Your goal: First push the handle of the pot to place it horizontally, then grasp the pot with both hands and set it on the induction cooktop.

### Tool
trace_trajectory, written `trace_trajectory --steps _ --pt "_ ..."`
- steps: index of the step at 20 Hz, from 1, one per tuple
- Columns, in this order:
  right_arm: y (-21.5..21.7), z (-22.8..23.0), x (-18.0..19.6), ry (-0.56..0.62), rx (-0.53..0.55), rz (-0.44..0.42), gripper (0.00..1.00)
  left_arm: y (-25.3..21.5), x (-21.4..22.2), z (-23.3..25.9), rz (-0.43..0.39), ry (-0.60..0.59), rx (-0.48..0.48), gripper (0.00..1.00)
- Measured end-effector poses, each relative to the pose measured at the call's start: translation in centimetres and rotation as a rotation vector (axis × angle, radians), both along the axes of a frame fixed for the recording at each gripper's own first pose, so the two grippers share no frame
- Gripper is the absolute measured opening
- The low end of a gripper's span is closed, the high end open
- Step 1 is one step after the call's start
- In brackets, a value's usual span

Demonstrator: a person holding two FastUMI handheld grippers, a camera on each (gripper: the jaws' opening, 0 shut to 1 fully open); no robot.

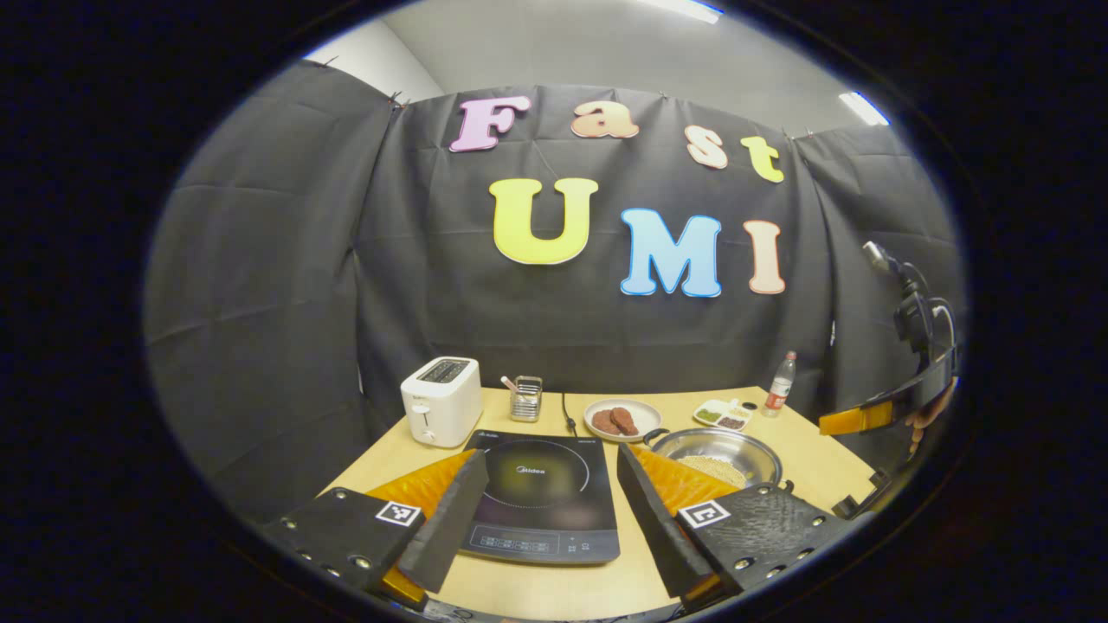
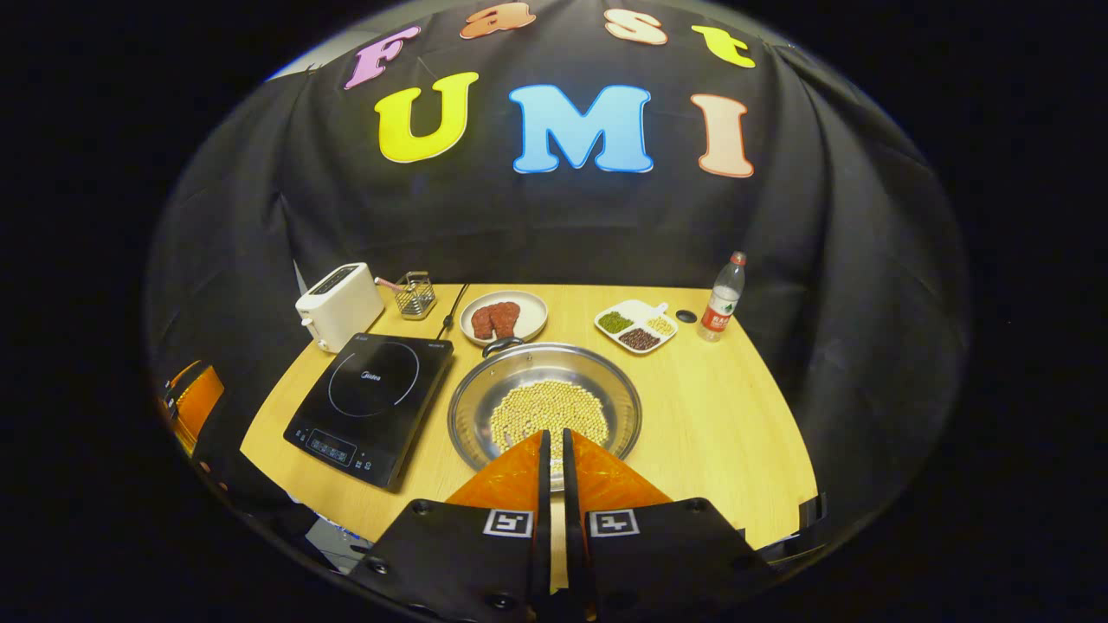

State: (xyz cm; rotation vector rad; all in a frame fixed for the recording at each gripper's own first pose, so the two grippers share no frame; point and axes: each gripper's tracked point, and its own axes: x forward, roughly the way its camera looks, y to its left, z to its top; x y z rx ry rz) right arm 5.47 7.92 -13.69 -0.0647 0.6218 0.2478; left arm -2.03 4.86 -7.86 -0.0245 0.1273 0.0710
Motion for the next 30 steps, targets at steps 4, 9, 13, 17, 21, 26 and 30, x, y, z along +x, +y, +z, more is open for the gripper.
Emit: trace_trajectory --steps 4,9,13,17,21,26,30 --pt "1.2 -2.3 -1.1 0.101 0.010 0.065 0.02 0.5 -0.1 -1.2 0.022 0.031 -0.019 0.89" --pt "2.3 -5.8 -1.5 0.226 0.081 0.126 0.02 0.0 0.5 -1.4 0.038 0.064 -0.010 0.89" --pt "1.4 -8.5 -1.6 0.302 0.065 0.159 0.01 -1.7 1.1 -1.5 0.054 0.091 0.002 0.92" --pt "0.7 -11.3 -1.2 0.382 0.068 0.183 0.02 -4.6 1.8 -2.1 0.055 0.133 -0.016 0.89" --pt "0.5 -13.7 -1.0 0.448 0.070 0.226 0.01 -6.7 3.0 -1.5 0.065 0.146 -0.020 0.92" --pt "0.0 -16.4 -0.8 0.499 0.050 0.271 0.02 -8.5 4.5 -1.1 0.075 0.158 0.028 0.89" --pt "0.4 -17.7 -0.7 0.524 0.053 0.296 0.01 -10.3 4.7 -0.8 0.085 0.150 -0.012 0.92"
